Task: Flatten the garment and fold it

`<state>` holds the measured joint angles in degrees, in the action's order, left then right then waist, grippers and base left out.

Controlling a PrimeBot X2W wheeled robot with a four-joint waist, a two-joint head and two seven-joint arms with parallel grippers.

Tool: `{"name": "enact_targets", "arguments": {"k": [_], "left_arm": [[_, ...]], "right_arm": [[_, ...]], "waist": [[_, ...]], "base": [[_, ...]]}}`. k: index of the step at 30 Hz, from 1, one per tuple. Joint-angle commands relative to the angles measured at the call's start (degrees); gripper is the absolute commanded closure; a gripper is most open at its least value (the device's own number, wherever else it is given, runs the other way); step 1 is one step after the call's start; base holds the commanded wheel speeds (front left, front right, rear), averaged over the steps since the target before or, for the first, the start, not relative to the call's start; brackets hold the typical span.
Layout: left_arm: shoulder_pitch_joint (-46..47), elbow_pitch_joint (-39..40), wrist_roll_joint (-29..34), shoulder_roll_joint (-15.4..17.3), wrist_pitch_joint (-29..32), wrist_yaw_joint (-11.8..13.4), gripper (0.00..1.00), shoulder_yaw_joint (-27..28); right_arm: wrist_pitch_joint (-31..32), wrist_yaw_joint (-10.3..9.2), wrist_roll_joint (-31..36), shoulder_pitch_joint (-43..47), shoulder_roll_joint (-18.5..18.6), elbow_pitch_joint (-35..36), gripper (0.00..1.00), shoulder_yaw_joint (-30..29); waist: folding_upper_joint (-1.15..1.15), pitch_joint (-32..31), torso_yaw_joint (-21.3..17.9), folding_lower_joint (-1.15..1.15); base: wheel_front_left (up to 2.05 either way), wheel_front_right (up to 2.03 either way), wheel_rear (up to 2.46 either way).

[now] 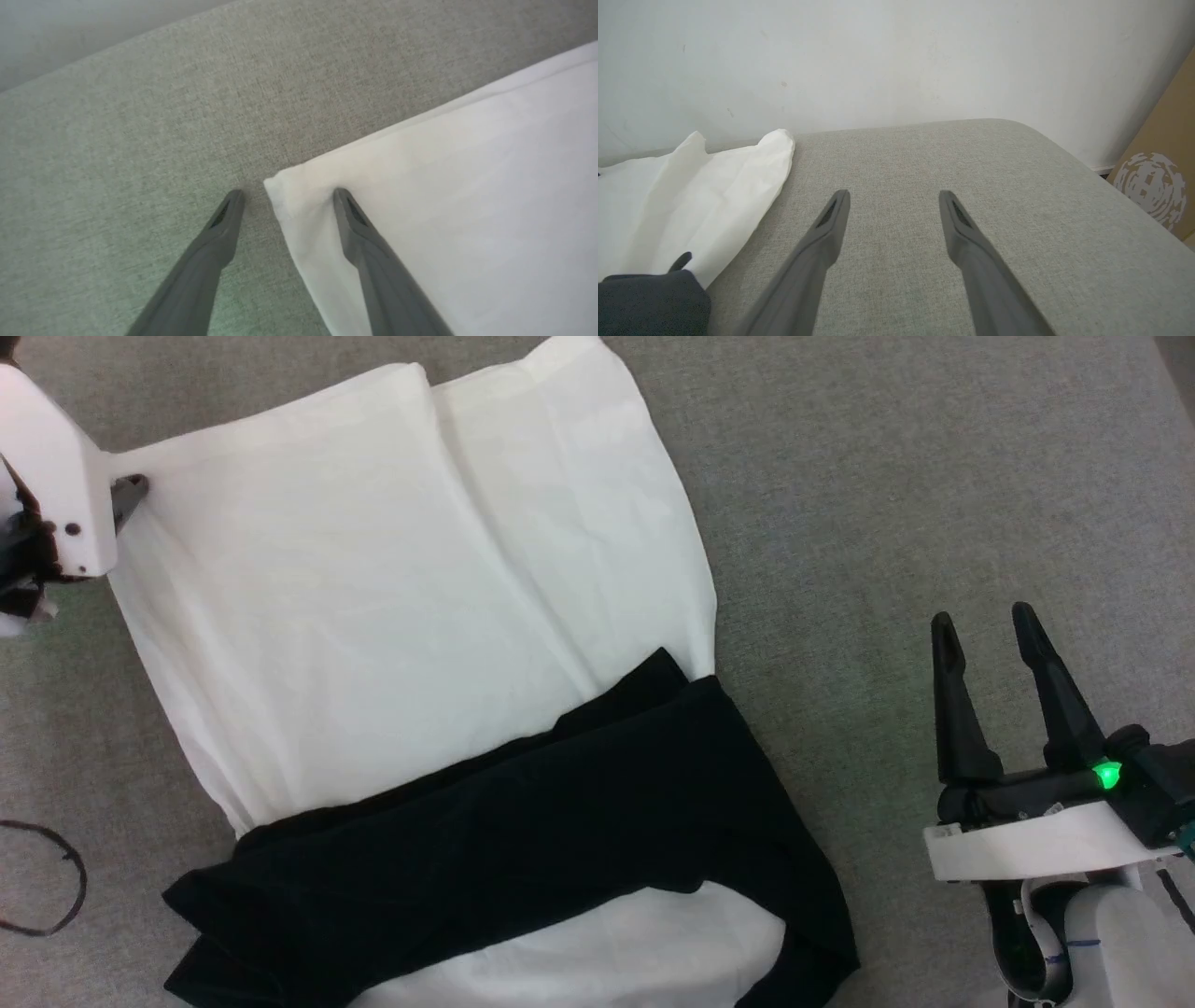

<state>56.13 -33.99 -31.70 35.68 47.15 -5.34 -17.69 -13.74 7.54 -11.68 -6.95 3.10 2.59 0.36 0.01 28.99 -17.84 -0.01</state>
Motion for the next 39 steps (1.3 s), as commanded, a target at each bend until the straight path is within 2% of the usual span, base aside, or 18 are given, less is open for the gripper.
{"name": "enact_targets", "arguments": {"k": [1,2,3,4,9,13,16,22,25,26,31,36,39], "left_arm": [[-1.98,-2.15,0.03,-0.44,1.36,0.03,0.0,-1.15],[-2.18,-2.5,-0.87,-0.92,2.26,-0.23,0.07,-1.2],[-2.29,-2.6,-1.91,-1.46,2.76,-0.45,0.9,-1.01],[-2.32,-2.53,-2.89,-2.1,2.77,-0.57,1.0,-0.69],[-2.36,-1.56,-2.46,-2.64,-2.41,-0.85,1.0,-0.7],[-2.84,-0.52,-0.79,-3.28,-9.94,-1.36,1.0,-2.02],[-3.39,1.28,-0.81,-4.7,-15.35,-1.72,1.0,-3.01],[-5.37,7.71,-0.62,-6.35,-22.64,-2.05,1.0,-6.85],[-5.88,11.35,-0.48,-6.66,-24.96,-2.09,1.0,-8.47],[-5.88,11.35,-0.48,-6.66,-24.96,-2.09,1.0,-8.47],[-6.65,17.15,0.41,-7.27,-27.55,-2.11,1.0,-10.77],[-6.87,21.53,1.21,-8.81,-29.06,-2.12,1.0,-12.88],[-6.81,23.29,1.5,-9.92,-29.73,-2.12,1.0,-14.14]], "right_arm": [[-0.45,-0.05,-0.37,-0.94,-0.22,-0.17,0.0,0.01],[-0.47,-0.05,-0.22,-0.99,-0.22,-0.25,0.0,-0.07],[-0.47,-0.05,0.01,-1.04,-0.22,-0.34,0.0,-0.14],[-0.34,-0.05,0.38,-1.02,-0.22,-0.41,0.0,-0.31],[2.29,-0.05,2.19,-1.75,0.47,-0.13,0.0,-0.82],[7.35,-0.05,1.09,-3.3,4.37,1.4,0.0,-1.14],[14.3,-0.05,-2.28,-5.71,8.34,2.74,0.0,-0.17],[33.51,-0.05,-11.04,-16.68,17.98,2.58,0.0,5.65],[42.16,-0.05,-14.56,-24.56,21.95,-0.15,0.0,9.88],[42.16,-0.05,-14.56,-24.56,21.95,-0.15,0.0,9.88],[52.9,-0.05,-18.25,-36.92,25.28,-8.45,0.0,16.39],[58.29,-0.05,-18.22,-46.54,27.02,-17.98,0.0,21.97],[59.15,-0.05,-17.36,-50.68,27.66,-23.13,0.0,25.48]], "waist": [[-0.01,0.34,0.12,0.01],[-0.01,0.37,0.37,0.01],[-0.01,0.36,0.64,0.01],[-0.01,0.27,1.04,0.01],[-0.01,-1.31,3.35,0.01],[-0.01,-3.45,6.56,0.01],[-0.01,-4.75,9.38,0.01],[-0.01,-4.65,14.57,0.01],[-0.01,-3.43,16.99,0.01],[-0.01,-3.43,16.99,0.01],[-0.01,-1.02,20.9,0.01],[-0.01,1.22,24.47,0.01],[-0.01,2.22,26.05,0.01]], "base": [[0.0,0.0,0.0],[0.0,0.0,0.0],[0.0,0.0,0.0],[0.0,0.0,0.0],[0.0,0.0,0.0],[0.0,0.0,0.0],[0.0,0.0,0.0],[0.0,0.0,0.0],[0.0,0.0,0.0],[0.0,0.0,0.0],[0.0,0.0,0.0],[0.0,0.0,0.0],[0.0,0.0,0.0]]}}
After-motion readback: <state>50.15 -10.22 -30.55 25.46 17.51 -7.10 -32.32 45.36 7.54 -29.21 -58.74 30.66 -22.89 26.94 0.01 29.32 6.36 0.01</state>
